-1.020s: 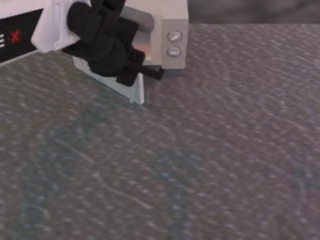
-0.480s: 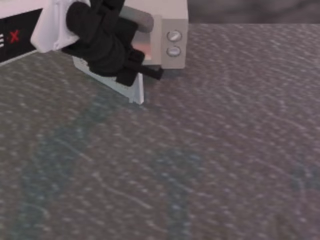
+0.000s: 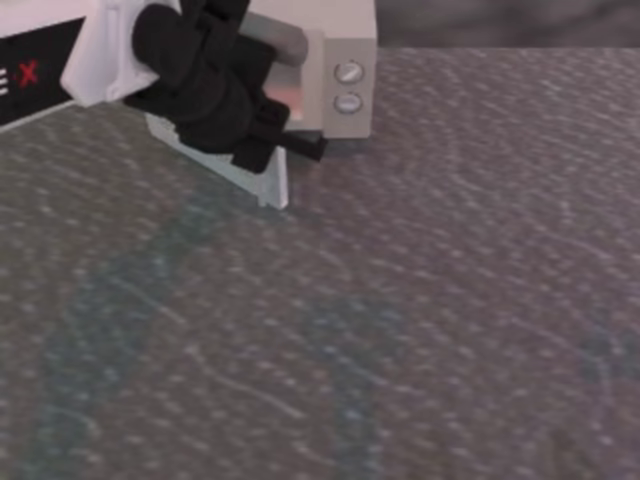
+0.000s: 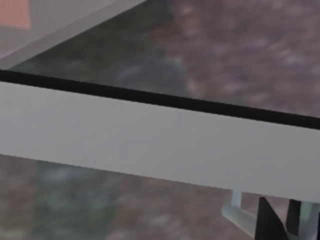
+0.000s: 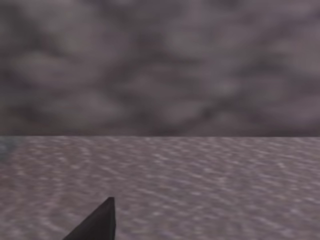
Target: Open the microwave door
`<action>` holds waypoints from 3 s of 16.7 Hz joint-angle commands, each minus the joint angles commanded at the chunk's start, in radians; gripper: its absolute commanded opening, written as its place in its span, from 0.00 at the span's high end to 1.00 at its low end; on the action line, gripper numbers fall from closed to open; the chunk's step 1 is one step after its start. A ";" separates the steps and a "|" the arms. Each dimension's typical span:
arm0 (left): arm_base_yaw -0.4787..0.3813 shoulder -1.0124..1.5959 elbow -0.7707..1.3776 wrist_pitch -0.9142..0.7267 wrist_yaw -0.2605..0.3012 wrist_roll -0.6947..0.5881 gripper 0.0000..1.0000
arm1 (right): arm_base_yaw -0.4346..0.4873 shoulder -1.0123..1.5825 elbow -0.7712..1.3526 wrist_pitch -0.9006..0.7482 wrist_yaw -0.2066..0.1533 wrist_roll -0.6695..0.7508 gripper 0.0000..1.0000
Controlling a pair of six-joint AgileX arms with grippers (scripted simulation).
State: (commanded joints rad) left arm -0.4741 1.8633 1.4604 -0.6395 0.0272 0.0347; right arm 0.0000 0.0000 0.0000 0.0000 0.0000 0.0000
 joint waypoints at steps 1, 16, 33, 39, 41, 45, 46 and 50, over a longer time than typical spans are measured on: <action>0.004 -0.006 -0.005 0.001 0.006 0.012 1.00 | 0.000 0.000 0.000 0.000 0.000 0.000 0.00; 0.053 -0.062 -0.075 0.007 0.074 0.143 1.00 | 0.000 0.000 0.000 0.000 0.000 0.000 0.00; 0.048 -0.061 -0.077 0.006 0.080 0.139 1.00 | 0.000 0.000 0.000 0.000 0.000 0.000 0.00; 0.091 -0.093 -0.113 -0.004 0.133 0.246 1.00 | 0.000 0.000 0.000 0.000 0.000 0.000 0.00; 0.108 -0.107 -0.127 -0.008 0.156 0.289 1.00 | 0.000 0.000 0.000 0.000 0.000 0.000 0.00; 0.114 -0.111 -0.132 -0.010 0.163 0.303 1.00 | 0.000 0.000 0.000 0.000 0.000 0.000 0.00; 0.114 -0.111 -0.132 -0.010 0.163 0.303 1.00 | 0.000 0.000 0.000 0.000 0.000 0.000 0.00; 0.114 -0.111 -0.132 -0.010 0.163 0.303 1.00 | 0.000 0.000 0.000 0.000 0.000 0.000 0.00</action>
State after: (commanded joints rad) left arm -0.3602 1.7520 1.3287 -0.6492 0.1904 0.3378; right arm 0.0000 0.0000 0.0000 0.0000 0.0000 0.0000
